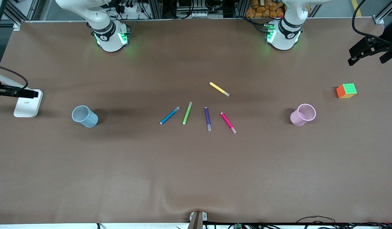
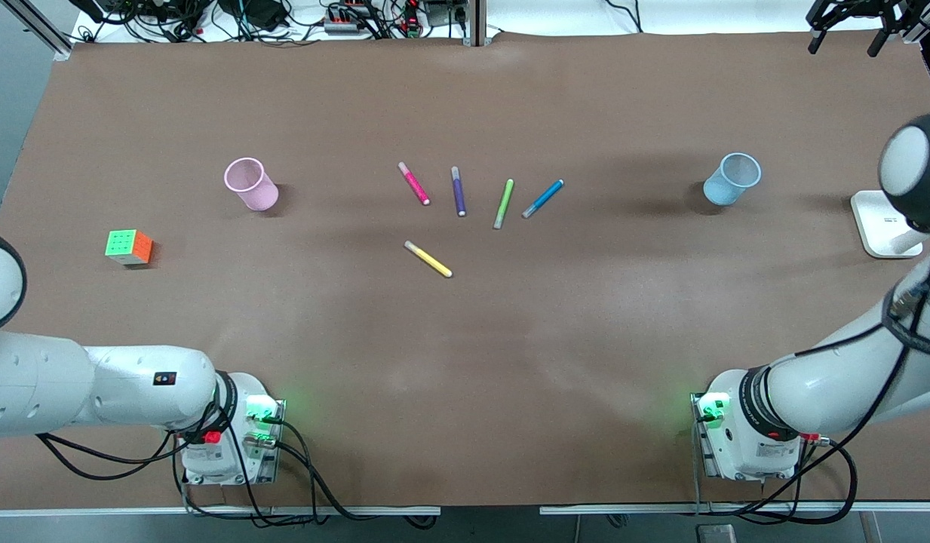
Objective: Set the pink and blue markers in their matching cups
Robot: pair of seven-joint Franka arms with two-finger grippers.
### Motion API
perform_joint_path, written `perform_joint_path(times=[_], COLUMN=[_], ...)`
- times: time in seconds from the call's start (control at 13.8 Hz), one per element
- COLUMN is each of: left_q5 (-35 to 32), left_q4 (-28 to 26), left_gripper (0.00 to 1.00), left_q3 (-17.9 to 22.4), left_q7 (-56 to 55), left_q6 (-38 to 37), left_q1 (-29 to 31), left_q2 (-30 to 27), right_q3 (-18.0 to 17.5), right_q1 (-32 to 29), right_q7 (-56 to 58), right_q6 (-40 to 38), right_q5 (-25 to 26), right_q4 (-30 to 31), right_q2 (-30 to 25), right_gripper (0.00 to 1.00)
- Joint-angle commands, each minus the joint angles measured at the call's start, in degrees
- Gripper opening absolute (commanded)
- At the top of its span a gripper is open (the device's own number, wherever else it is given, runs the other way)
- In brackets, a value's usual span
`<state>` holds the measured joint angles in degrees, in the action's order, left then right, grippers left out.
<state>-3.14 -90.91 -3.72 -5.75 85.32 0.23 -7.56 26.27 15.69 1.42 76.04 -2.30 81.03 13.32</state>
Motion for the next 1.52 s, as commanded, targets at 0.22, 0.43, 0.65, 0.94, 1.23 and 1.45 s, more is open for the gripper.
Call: perform_joint_path(times=[0.22,0.43,0.65,0.94,1.23,1.45], left_q5=[1.4,1.5,1.5,1.5,1.5,1.5], left_q4=[1.8,1.8,1.5,1.5,1.5,1.4], left_gripper=[1.0,1.0,1.0,1.0,1.0,1.0], left_q3=[-0.2,-0.1,-0.1,-0.1,-0.4,-0.4], left_q7=[0.6,0.8,0.8,0.9,0.8,0.9], left_q6=[-3.6,-4.6,-5.1,-6.1,-6.1,-6.1], left_q1=[2.3,2.5,2.4,2.3,2.3,2.3], left_q2=[0.0,-0.5,-0.5,-0.8,-0.8,-0.8], right_q3=[-1.0,-1.7,-1.7,-1.8,-2.1,-14.4], right_q1=[1.3,1.4,4.1,4.4,5.9,-5.0], right_q7=[-0.1,-0.3,-0.5,-0.6,-2.2,-2.5], right_q6=[10.4,9.6,9.1,8.6,8.7,2.9], right_q5=[2.6,1.6,1.6,1.6,1.4,2.1], right_q4=[17.6,15.7,14.1,12.9,9.3,-1.4], right_q2=[-14.6,-14.3,-14.1,-14.2,-13.0,-7.8], right_gripper=[1.0,1.0,1.0,1.0,1.0,1.0])
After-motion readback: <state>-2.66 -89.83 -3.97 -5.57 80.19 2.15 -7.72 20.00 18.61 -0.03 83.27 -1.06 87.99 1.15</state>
